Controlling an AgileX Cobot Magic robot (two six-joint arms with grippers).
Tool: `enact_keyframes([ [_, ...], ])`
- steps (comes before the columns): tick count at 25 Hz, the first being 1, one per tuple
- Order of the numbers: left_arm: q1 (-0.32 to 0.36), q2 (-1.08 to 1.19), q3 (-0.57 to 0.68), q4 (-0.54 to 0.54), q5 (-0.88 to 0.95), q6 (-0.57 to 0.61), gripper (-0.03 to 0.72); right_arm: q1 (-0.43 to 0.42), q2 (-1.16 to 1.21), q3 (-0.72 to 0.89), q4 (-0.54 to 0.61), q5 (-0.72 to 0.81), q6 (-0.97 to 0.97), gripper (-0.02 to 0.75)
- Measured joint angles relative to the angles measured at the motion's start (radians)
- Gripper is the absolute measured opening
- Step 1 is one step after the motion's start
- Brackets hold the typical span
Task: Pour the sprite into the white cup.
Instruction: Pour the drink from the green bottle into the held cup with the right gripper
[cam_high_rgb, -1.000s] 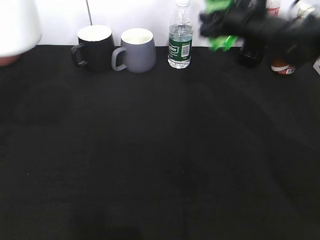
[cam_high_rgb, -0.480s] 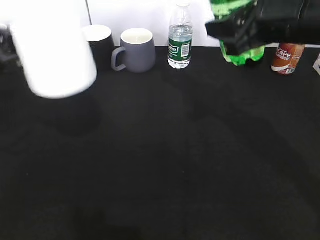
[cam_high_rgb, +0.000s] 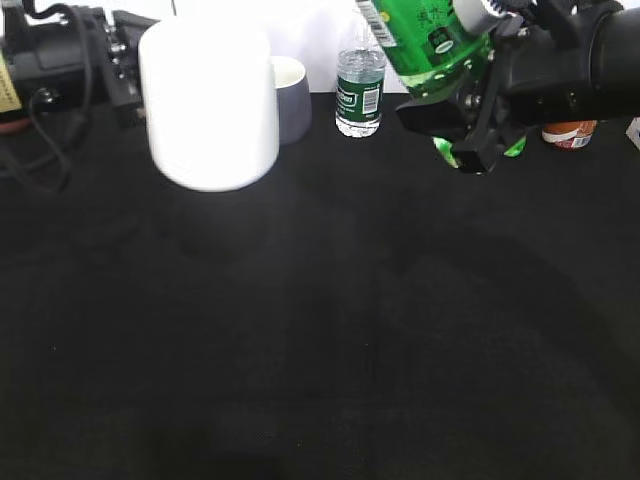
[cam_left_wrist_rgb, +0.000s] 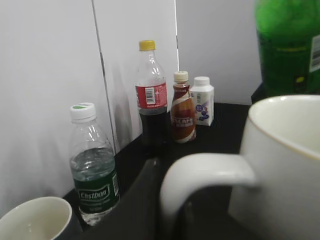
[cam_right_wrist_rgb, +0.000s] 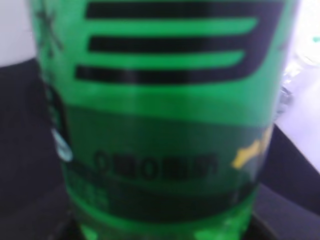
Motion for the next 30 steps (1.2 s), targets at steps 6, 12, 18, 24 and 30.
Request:
enact_keyframes([
  [6,-0.092,0.009,-0.048,-0.129,0.000,0.005,0.040,0.000,0.028,0.000,0.000,0.080,-0.083,0.396],
  [12,-0.125,0.063,-0.081,-0.163,-0.004,0.005,0.040,0.000,0.032,0.000,0.000,0.147,-0.233,0.396],
  [18,-0.125,0.071,-0.083,-0.167,-0.001,0.005,0.040,0.000,0.032,-0.022,0.000,0.244,-0.403,0.396],
  [24,-0.125,0.101,-0.087,-0.184,0.000,0.005,0.039,0.000,0.032,-0.051,0.001,0.276,-0.532,0.396],
  [30,-0.125,0.106,-0.090,-0.181,0.002,0.004,0.039,0.000,0.032,-0.053,0.004,0.359,-0.704,0.387],
])
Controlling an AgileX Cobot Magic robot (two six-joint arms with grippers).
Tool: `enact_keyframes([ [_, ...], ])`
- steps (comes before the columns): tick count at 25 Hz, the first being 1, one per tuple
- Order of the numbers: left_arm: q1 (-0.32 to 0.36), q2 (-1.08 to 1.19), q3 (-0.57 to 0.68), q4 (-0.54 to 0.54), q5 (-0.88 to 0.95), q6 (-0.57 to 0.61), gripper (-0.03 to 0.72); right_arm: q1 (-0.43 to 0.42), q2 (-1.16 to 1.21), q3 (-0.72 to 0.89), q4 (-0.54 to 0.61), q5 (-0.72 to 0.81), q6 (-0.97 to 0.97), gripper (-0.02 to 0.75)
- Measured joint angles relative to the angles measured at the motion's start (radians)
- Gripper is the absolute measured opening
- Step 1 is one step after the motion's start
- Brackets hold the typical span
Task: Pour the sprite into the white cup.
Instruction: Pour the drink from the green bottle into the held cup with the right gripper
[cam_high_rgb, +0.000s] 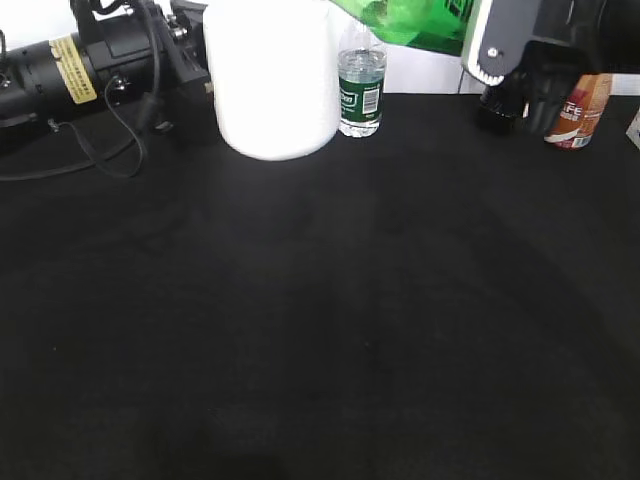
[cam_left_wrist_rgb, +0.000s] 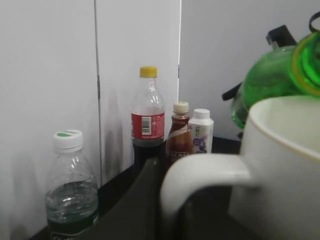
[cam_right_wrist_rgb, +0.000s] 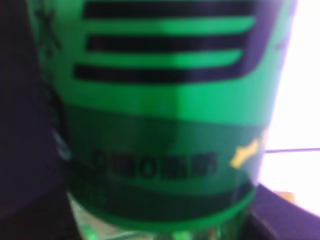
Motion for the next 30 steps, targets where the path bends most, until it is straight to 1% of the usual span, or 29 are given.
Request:
enact_keyframes([
  [5,0.000,0.000,0.000,0.016,0.008,0.000,0.039,0.000,0.000,-0.016,0.010,0.029,-0.104,0.386],
  [10,0.000,0.000,0.000,0.016,0.002,-0.010,0.039,0.000,0.000,-0.127,0.004,0.030,-0.133,0.386],
  [16,0.000,0.000,0.000,0.016,0.001,-0.011,0.039,0.000,0.000,-0.128,0.007,0.030,-0.169,0.386],
  [22,0.000,0.000,0.000,0.016,0.001,-0.011,0.039,0.000,0.000,-0.128,0.007,0.031,-0.248,0.386],
  [30,0.000,0.000,0.000,0.018,0.001,-0.012,0.039,0.000,0.000,-0.128,0.001,0.061,-0.322,0.384],
])
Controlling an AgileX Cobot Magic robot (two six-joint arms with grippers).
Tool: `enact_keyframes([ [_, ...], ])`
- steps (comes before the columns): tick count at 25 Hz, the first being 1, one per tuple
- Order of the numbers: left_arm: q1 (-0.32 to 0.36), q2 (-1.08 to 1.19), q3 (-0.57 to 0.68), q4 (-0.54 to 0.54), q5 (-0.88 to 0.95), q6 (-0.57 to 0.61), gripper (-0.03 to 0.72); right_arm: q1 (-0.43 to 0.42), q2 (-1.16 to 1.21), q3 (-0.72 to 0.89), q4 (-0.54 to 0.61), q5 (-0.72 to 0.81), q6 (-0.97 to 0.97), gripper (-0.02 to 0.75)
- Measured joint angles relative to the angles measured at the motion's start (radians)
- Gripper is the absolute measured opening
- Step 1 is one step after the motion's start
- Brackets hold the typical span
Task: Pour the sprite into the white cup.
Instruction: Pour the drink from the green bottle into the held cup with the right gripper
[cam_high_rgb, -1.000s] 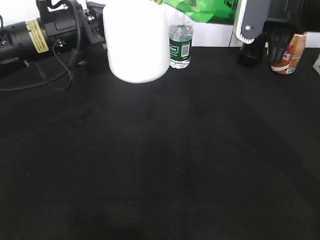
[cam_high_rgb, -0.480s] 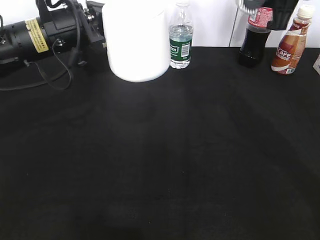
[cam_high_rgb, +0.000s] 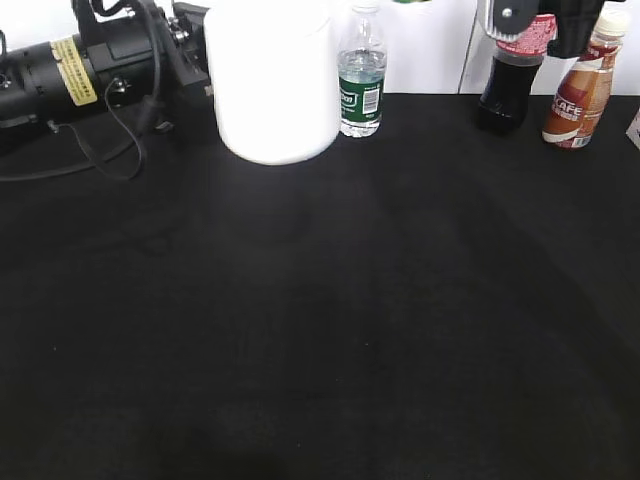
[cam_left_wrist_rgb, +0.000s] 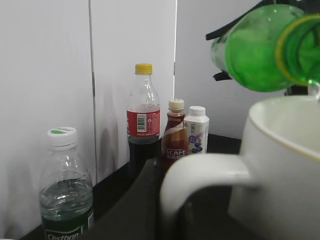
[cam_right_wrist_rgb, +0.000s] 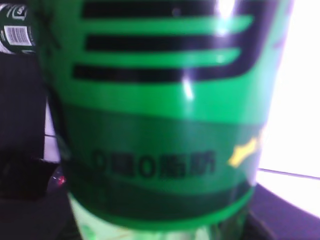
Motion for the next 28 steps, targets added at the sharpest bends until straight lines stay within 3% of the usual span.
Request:
enact_keyframes([
  [28,0.000,0.000,0.000,0.012,0.004,-0.001,0.039,0.000,0.000,-0.034,0.003,0.038,-0.022,0.384],
])
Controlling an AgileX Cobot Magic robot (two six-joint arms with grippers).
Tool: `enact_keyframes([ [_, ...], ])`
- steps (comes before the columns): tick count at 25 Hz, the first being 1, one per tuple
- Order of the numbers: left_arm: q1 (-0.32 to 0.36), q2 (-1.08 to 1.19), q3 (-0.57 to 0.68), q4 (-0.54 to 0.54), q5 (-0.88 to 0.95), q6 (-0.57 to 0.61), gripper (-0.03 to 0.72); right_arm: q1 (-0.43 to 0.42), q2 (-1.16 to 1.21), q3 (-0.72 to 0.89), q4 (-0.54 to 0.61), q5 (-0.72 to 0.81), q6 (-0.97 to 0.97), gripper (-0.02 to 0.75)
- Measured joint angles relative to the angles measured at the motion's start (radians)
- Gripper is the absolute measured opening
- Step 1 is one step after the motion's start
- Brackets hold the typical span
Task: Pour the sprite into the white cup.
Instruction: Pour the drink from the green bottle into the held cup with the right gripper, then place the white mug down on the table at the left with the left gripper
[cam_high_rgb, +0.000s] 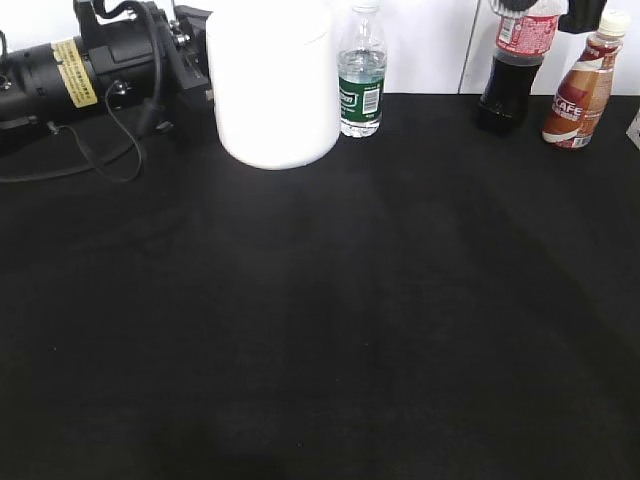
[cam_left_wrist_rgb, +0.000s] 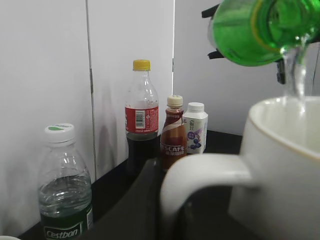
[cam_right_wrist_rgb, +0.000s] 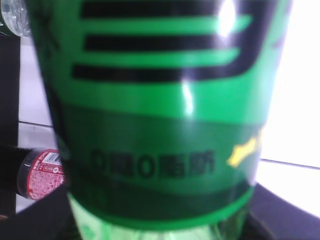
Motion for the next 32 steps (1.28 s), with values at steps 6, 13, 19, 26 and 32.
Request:
enact_keyframes([
  [6,0.000,0.000,0.000,0.002,0.002,0.000,0.039,0.000,0.000,0.000,0.000,0.000,-0.012,0.384],
  [13,0.000,0.000,0.000,0.004,0.002,0.000,0.039,0.000,0.000,-0.001,0.000,0.002,-0.057,0.384],
  [19,0.000,0.000,0.000,0.004,0.003,0.000,0.039,0.000,0.000,-0.001,0.000,0.003,-0.086,0.384],
  [26,0.000,0.000,0.000,0.007,0.009,0.002,0.039,0.000,0.000,-0.002,0.001,0.007,-0.101,0.384],
  [32,0.000,0.000,0.000,0.007,0.010,0.003,0.039,0.000,0.000,-0.002,0.093,-0.022,-0.099,0.384],
])
